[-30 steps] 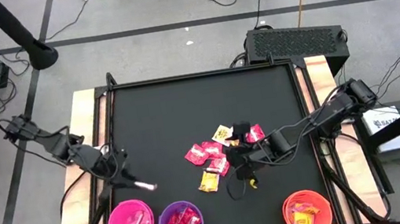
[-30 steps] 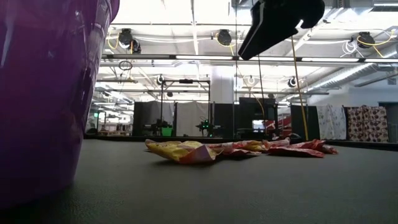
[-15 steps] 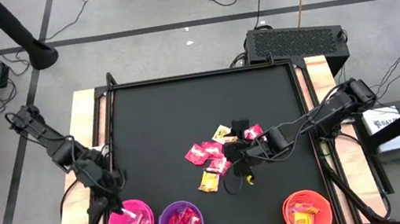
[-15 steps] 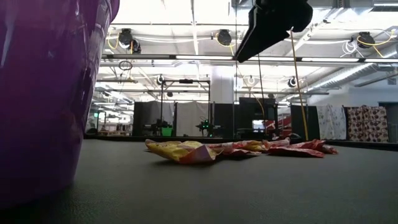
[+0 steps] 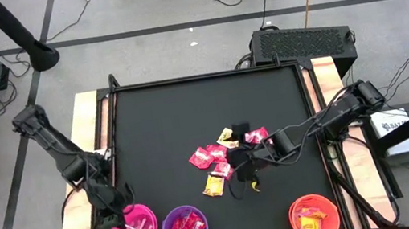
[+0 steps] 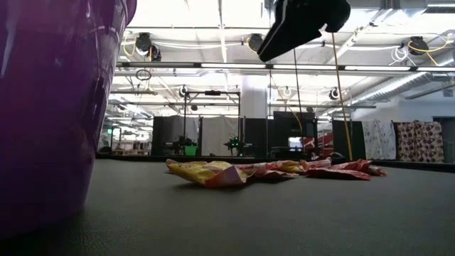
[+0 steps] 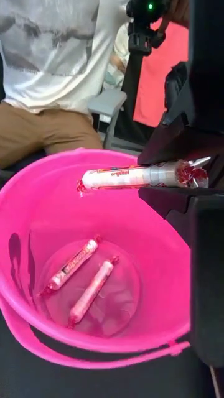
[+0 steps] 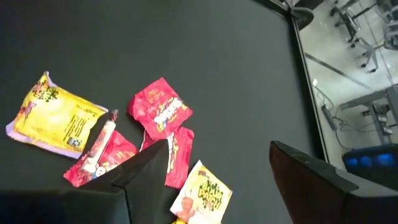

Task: Sort candy by brand, put in halloween buckets
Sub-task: Put the orange candy into the pink bucket

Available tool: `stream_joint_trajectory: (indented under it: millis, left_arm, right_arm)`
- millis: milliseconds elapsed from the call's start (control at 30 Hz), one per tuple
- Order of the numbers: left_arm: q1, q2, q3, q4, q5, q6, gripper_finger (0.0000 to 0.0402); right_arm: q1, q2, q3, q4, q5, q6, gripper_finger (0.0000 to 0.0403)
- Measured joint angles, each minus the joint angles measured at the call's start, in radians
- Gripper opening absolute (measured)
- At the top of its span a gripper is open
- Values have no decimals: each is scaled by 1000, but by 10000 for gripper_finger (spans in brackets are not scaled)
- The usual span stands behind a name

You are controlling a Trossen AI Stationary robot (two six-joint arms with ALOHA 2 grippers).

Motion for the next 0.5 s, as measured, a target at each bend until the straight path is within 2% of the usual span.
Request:
stream_joint_trajectory:
  millis: [367,500]
  left_arm:
    - [-5,77,0,11,-5,-52,56]
    - [-4,80,0,8,-5,-54,78]
  right_arm:
    - [-29,0,0,14,-7,-12,270]
    - [-35,0,0,14,-53,-2,270]
